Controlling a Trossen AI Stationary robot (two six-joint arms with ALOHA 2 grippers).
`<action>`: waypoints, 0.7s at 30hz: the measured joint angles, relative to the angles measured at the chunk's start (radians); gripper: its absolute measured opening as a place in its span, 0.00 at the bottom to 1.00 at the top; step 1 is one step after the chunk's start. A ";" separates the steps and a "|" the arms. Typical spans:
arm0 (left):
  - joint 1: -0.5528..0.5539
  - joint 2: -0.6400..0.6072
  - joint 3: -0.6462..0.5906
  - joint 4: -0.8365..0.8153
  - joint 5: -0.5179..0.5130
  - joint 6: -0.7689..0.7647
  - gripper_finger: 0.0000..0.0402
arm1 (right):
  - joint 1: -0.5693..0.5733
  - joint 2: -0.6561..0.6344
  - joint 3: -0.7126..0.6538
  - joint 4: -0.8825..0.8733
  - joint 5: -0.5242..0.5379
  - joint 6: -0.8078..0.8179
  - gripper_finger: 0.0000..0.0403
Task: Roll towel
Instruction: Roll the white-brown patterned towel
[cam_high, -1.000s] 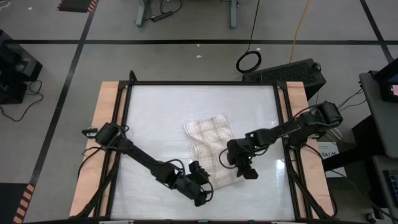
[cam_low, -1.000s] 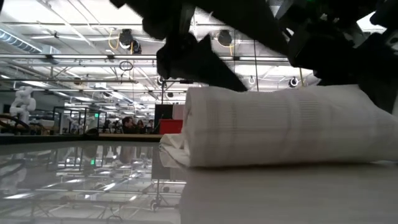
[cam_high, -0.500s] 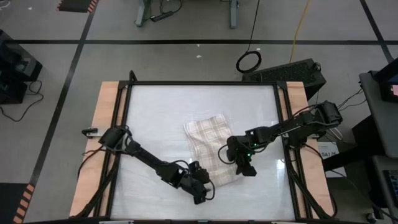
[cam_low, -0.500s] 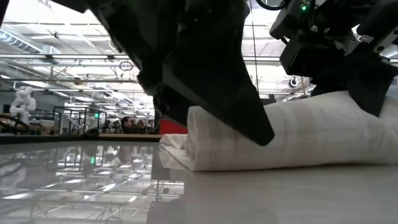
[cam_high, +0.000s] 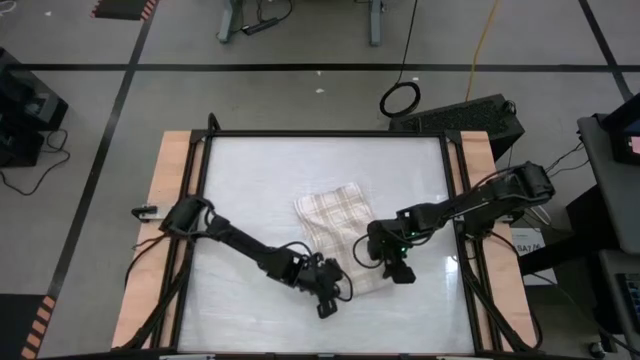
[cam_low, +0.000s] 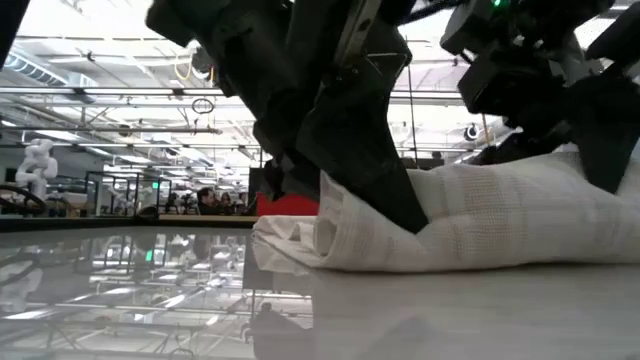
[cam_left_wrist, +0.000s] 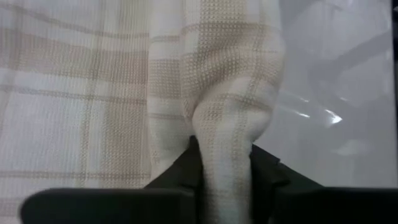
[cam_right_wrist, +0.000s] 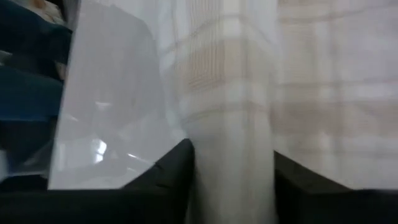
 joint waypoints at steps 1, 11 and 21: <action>0.007 -0.001 0.000 0.000 0.019 -0.004 0.17 | 0.002 -0.013 0.009 -0.036 0.019 -0.005 0.39; 0.072 -0.001 -0.001 0.035 0.220 -0.035 0.16 | 0.045 -0.237 0.075 -0.278 0.245 -0.008 0.74; 0.118 0.001 -0.002 0.082 0.268 -0.146 0.16 | 0.260 -0.267 0.075 -0.222 0.529 0.021 0.83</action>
